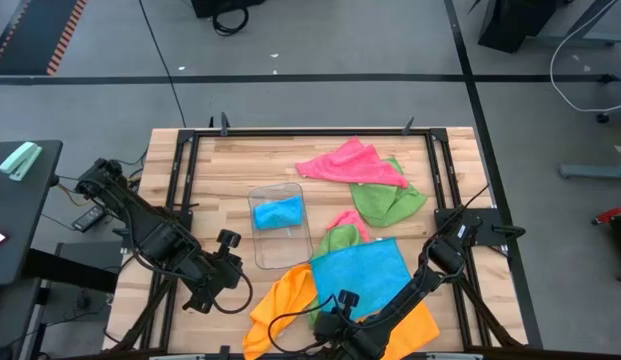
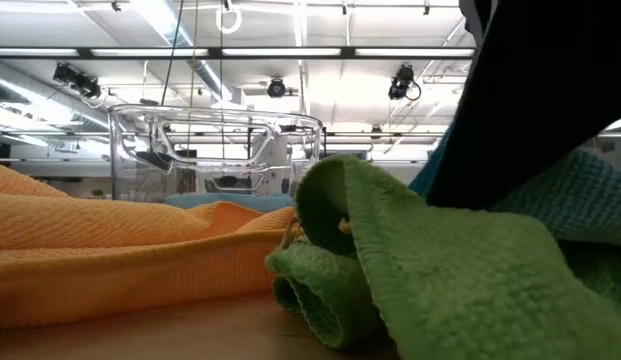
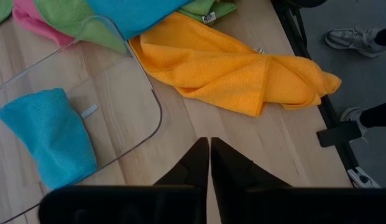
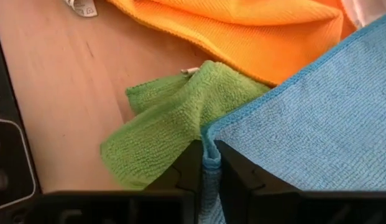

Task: Fold microfiber towels
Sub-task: Fold the blue towel

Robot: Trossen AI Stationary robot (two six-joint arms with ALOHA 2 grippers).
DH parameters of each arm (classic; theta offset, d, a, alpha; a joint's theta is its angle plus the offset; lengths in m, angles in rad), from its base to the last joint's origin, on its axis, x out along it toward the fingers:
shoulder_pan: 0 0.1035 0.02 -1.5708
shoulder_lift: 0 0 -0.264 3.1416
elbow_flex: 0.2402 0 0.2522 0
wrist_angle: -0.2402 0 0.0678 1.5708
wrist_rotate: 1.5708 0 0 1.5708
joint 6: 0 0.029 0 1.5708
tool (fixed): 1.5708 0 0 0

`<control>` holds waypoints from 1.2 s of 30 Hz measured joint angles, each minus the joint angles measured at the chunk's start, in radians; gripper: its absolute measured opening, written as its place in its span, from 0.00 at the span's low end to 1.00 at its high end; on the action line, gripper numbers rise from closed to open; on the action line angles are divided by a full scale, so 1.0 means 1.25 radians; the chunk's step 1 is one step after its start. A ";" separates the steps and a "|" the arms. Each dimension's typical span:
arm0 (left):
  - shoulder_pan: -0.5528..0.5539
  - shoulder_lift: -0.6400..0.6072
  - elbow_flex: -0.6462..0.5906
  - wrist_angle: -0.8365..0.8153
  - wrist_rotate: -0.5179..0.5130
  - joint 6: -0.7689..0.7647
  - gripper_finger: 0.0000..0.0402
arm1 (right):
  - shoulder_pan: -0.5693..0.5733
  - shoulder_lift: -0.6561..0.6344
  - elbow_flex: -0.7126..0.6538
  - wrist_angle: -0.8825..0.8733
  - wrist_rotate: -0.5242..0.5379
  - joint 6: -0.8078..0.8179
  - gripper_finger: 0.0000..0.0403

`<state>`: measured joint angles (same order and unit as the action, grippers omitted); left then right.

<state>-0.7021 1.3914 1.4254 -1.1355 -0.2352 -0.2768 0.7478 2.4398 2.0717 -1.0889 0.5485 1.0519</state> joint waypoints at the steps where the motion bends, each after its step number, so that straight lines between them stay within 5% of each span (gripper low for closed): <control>1: 0.000 0.000 0.000 0.000 0.000 0.000 0.07 | 0.000 0.000 0.002 -0.002 -0.003 0.000 0.11; 19: 0.005 0.000 0.000 -0.005 -0.006 0.007 0.06 | 0.006 -0.004 0.026 -0.001 -0.002 0.031 0.10; 36: 0.004 0.000 0.000 -0.005 -0.016 0.008 0.03 | 0.047 -0.021 0.026 0.001 0.056 0.198 0.10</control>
<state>-0.6968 1.3918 1.4258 -1.1412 -0.2546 -0.2664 0.8060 2.4142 2.1048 -1.0882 0.6179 1.2991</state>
